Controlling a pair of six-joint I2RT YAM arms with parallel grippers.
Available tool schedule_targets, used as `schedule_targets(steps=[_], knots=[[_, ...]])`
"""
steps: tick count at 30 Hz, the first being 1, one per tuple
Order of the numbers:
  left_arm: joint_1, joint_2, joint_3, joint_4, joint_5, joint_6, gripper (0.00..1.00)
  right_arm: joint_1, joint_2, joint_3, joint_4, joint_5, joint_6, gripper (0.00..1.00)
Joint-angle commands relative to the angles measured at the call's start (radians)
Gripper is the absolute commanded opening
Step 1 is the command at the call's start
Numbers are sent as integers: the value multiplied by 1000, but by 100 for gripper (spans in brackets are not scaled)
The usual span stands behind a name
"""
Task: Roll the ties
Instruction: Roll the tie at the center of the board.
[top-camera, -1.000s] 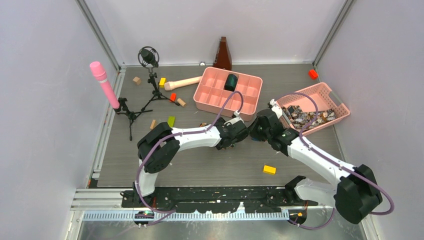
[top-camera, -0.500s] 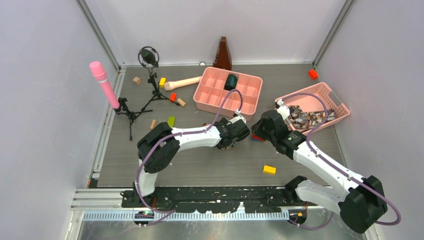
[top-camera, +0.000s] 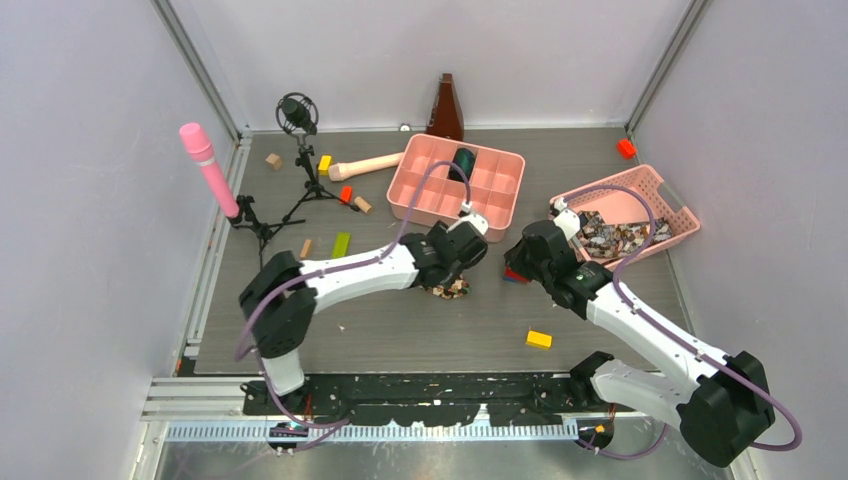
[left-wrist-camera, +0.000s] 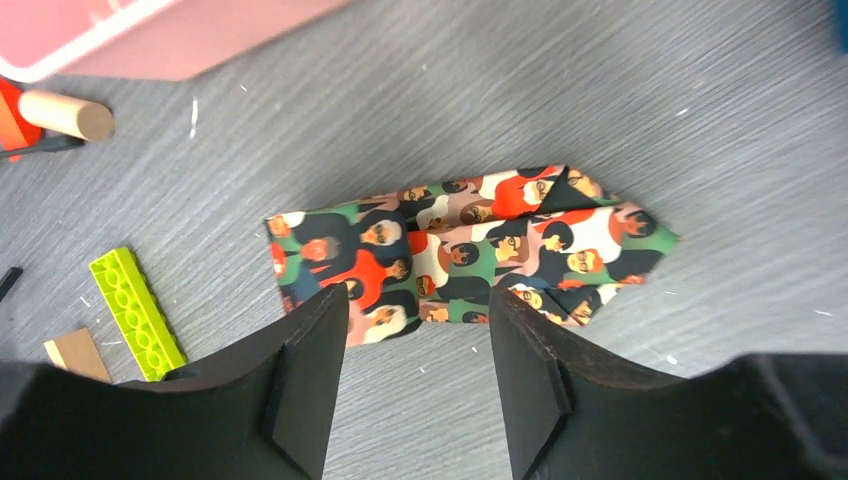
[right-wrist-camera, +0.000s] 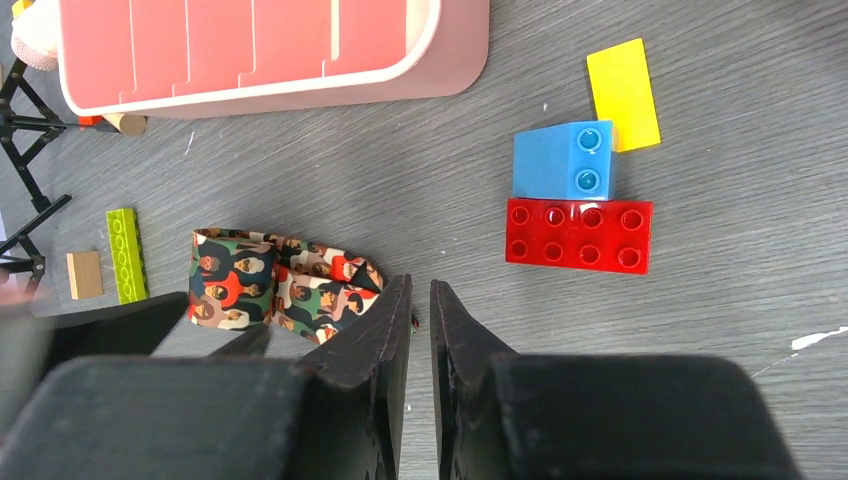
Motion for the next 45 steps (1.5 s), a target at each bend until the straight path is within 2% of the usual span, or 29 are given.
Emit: schedule_targets(steps=[1,7,9,14,17,19,30,45], knots=[[35,-197,-10,121,102,33,56,-2,-24,10,48,36,-25,20],[228,-359,-114,260,364,-21,58,-2,77,62,123,-106,-108,21],[331,-396,-171,309,471,-81,58,-2,130,80,170,-187,-116,21],[491,-465,-328,445,663,-192,59,8,262,136,328,-399,-88,20],[592,-468,-407,545,858,-276,66,31,359,199,381,-461,-83,19],[634,-463,-439,592,936,-317,68,47,413,235,398,-512,-80,18],[662,-426,-517,640,922,-345,70,99,642,338,433,-585,20,13],[667,-316,-528,639,945,-320,70,108,692,321,408,-607,56,9]])
